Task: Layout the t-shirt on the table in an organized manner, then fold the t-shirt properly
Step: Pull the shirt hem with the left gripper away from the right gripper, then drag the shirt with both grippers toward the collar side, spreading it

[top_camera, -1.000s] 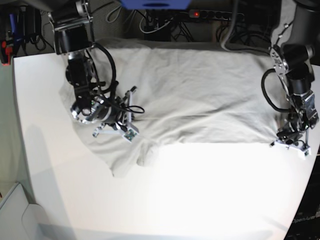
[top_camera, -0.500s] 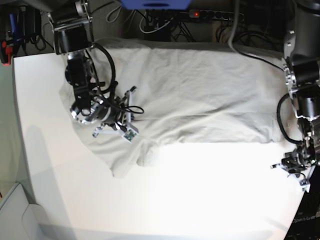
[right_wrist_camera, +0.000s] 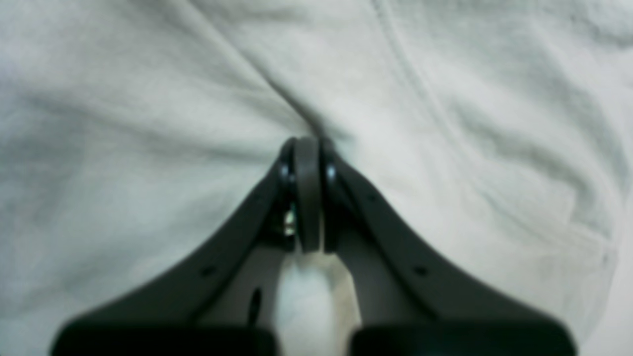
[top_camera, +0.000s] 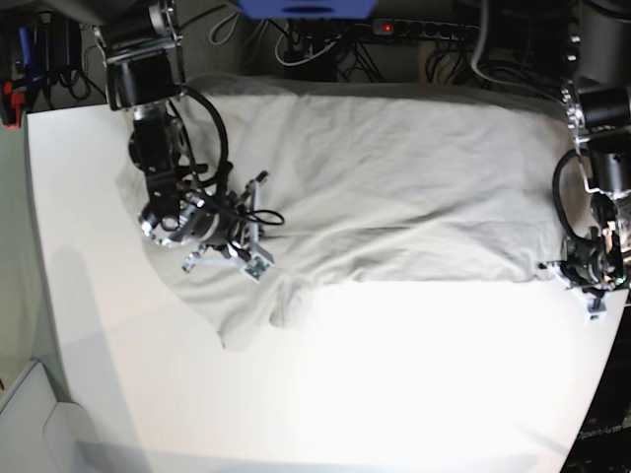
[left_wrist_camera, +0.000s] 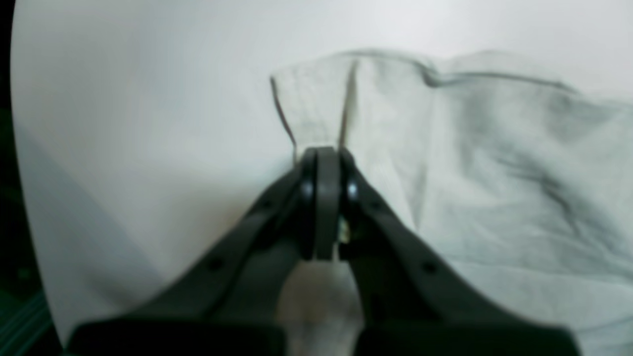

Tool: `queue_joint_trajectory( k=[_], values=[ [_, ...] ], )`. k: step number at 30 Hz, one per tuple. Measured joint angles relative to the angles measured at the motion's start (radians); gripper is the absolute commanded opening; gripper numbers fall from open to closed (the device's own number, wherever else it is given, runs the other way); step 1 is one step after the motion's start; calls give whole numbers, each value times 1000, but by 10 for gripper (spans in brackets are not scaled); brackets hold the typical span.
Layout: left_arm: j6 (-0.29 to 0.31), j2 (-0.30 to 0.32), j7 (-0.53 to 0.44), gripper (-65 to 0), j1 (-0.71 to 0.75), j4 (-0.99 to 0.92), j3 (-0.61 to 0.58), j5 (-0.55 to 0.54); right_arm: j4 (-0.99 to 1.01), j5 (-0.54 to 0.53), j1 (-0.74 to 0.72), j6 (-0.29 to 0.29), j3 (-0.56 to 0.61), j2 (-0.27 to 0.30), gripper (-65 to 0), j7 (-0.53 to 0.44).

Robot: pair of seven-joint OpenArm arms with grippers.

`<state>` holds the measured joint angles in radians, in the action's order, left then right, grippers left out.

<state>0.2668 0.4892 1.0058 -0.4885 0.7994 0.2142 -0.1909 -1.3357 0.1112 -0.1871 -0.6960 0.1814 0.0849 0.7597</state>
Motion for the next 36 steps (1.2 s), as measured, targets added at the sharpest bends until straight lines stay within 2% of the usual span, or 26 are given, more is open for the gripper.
queue_joint_trajectory(
  k=[11, 17, 21, 26, 33, 36],
  values=[
    [-9, -42, -106, -649, 36, -24, 3, 15, 1, 6, -1, -3, 0, 0, -650, -4],
    [7, -13, -274, -648, 11, -147, -3, -4, 1, 6, 0, -3, 0, 1, -650, -5],
    [6, -8, -379, -648, 14, -163, 0, 103, 1, 8, 0, -3, 0, 1, -650, -3],
    [-2, -18, -376, -649, -34, -176, 0, 248, 1, 7, 0, -3, 0, 3, -650, -2],
    [-1, -20, -418, -649, -183, -172, -2, 366, 0, 7, 0, -3, 0, 3, -650, -2],
    [6, -21, -348, -649, -198, -130, -3, 367, 0, 7, 0, -3, 0, 3, -650, -3]
  ],
)
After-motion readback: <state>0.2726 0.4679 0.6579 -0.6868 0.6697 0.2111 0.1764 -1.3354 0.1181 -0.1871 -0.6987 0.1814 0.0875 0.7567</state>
